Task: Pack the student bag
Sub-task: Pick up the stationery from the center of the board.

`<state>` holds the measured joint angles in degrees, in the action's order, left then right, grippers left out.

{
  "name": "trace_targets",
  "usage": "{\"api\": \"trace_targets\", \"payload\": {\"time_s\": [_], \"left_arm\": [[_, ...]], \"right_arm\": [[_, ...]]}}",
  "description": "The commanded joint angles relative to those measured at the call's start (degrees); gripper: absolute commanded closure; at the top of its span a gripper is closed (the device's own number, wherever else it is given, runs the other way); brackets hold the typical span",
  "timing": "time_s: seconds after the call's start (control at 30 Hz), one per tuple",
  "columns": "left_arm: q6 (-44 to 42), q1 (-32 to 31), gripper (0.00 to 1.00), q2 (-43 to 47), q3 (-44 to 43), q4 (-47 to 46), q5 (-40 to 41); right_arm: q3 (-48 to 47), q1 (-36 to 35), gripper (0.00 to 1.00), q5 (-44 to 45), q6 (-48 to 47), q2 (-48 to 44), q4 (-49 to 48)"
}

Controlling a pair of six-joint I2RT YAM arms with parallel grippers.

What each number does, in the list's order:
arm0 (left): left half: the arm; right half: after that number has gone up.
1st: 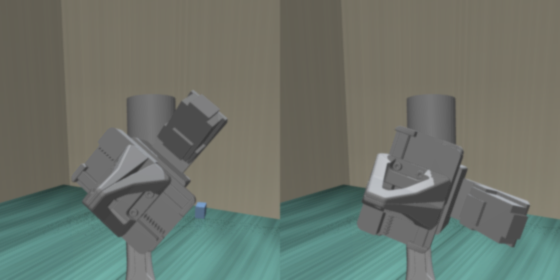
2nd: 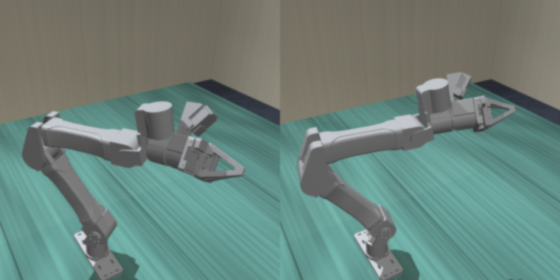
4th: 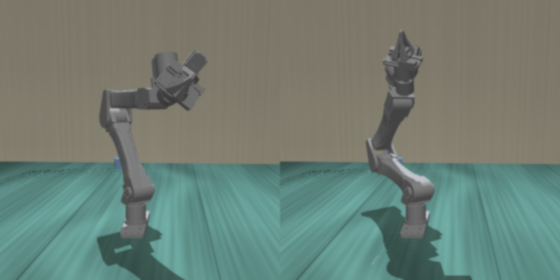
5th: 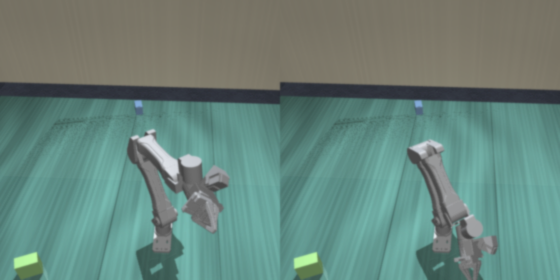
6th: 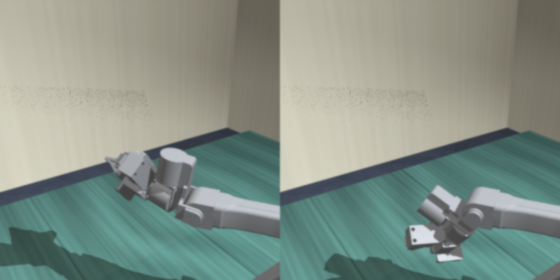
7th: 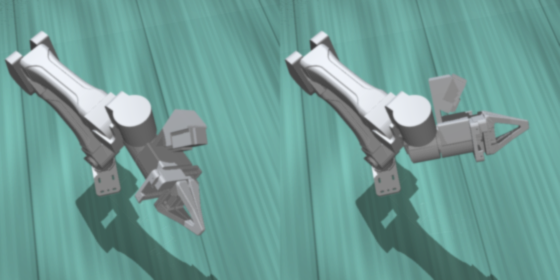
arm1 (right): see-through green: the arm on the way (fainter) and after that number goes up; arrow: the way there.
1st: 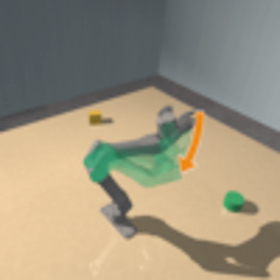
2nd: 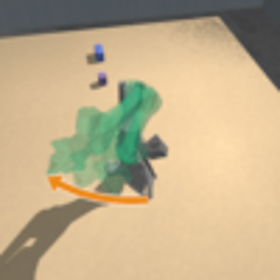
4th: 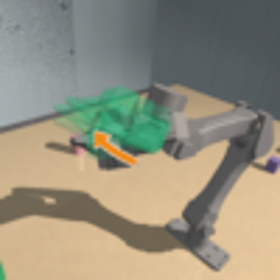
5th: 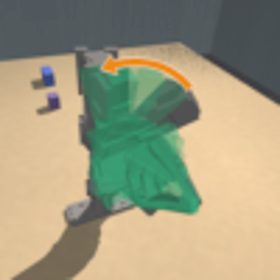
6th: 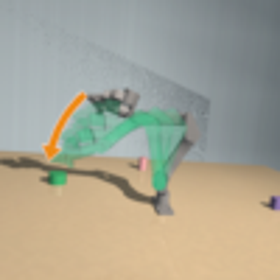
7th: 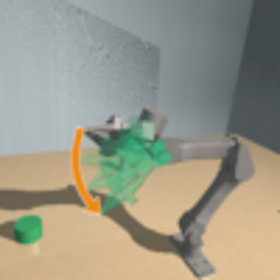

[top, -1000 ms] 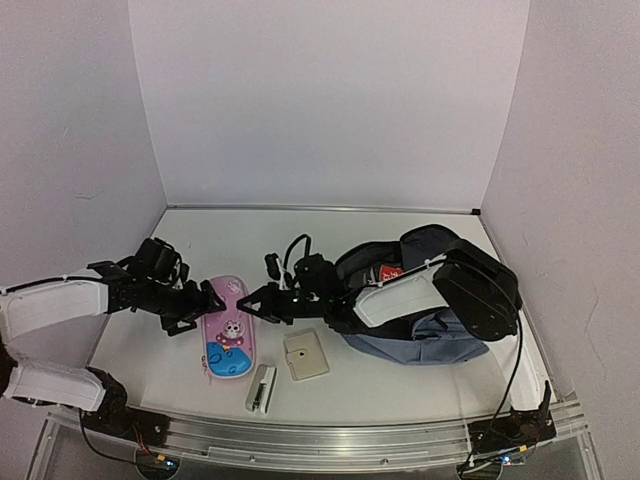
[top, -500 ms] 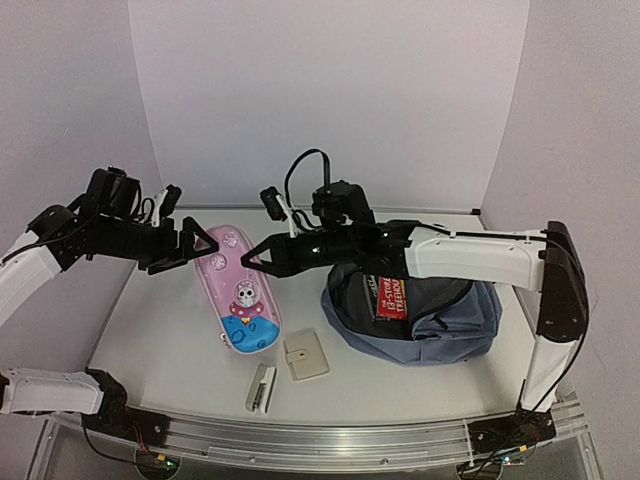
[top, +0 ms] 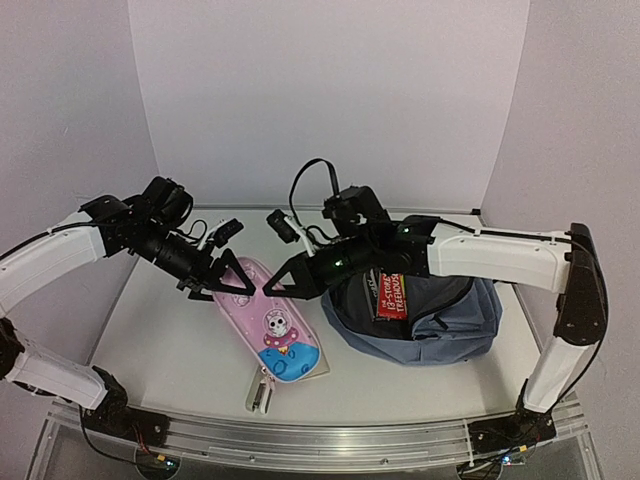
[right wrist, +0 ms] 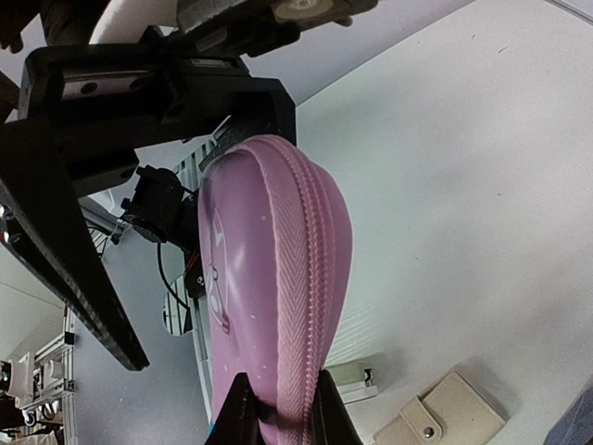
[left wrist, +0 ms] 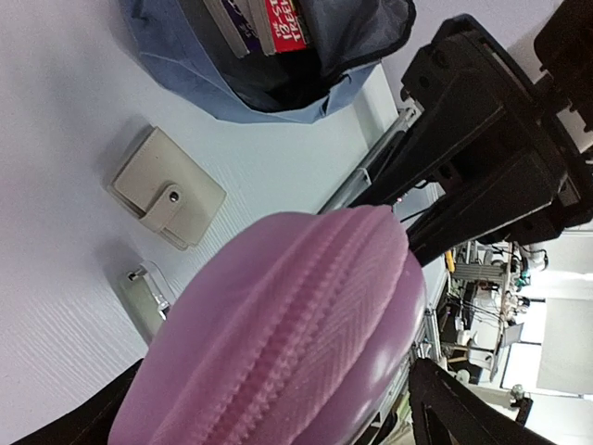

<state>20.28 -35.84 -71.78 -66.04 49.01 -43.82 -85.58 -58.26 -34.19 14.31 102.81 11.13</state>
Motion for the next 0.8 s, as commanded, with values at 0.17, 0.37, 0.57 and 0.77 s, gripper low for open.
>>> {"api": "trace_targets", "payload": {"time_s": [0.17,0.37,0.57,0.77], "left_arm": [[-2.45,-0.72,0.4,-1.93,-2.15,-1.28,-7.38],[-1.32,-0.72,0.72,-1.03,0.14,-4.46,-5.89],[1.68,-0.72,0.88,1.6,2.37,-8.73,-1.99],[6.1,-0.64,0.96,3.38,6.17,-13.83,2.7]], "right_arm": [[-2.14,-0.29,1.0,-10.78,-3.21,-1.97,1.56],[-2.08,-0.33,0.83,-7.32,-2.24,-2.41,1.97],[-0.97,1.36,0.34,2.4,0.38,-5.65,1.73],[0.09,3.47,0.13,7.51,2.9,-10.03,1.78]]}}
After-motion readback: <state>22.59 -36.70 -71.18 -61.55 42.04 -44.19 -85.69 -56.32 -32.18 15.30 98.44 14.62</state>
